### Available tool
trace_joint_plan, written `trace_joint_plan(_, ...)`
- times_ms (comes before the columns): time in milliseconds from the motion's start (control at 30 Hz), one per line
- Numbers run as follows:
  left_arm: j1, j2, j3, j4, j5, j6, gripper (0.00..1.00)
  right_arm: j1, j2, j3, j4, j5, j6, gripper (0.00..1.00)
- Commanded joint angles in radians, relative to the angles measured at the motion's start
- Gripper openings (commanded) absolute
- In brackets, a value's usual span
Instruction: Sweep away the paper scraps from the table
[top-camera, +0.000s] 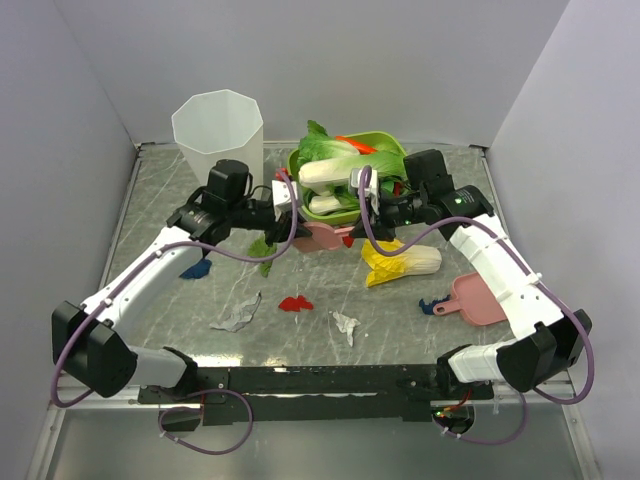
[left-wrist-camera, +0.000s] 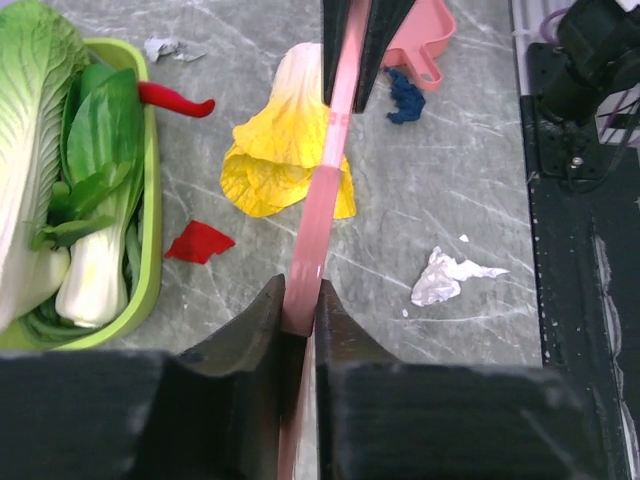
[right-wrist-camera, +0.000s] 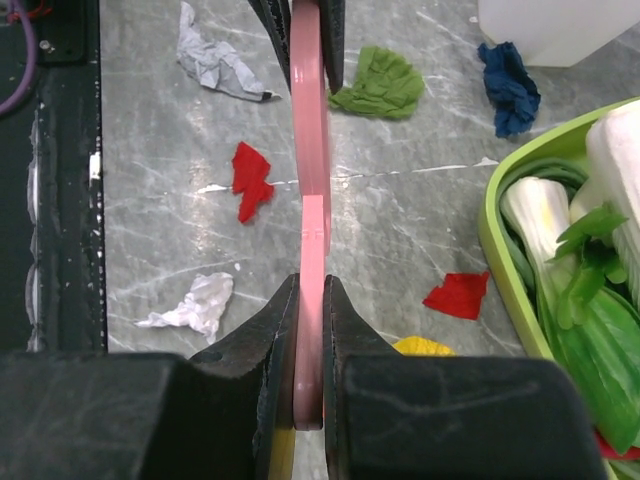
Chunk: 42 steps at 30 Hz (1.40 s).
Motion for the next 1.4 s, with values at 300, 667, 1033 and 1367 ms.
trace_joint_plan(300, 0.078, 0.011, 0.02, 0.137, 0.173, -0.25, 0.01, -0.112, 0.021, 0.096, 0.055, -0.226, 0.289, 0.93)
trace_joint_plan(667, 0.112, 0.076, 0.022, 0.188, 0.311, -0.318, 0.01, -0.13, 0.099, 0.124, -0.033, -0.377, 0.278, 0.82)
trace_joint_plan(1033, 0.144, 0.092, -0.059, 0.407, 0.364, -0.517, 0.01, -0.13, 0.126, 0.093, 0.158, -0.412, 0.479, 0.7)
trace_joint_plan(1367, 0.156, 0.115, -0.079, 0.502, 0.391, -0.614, 0.01, -0.103, 0.163, 0.092, 0.248, -0.397, 0.57, 0.61)
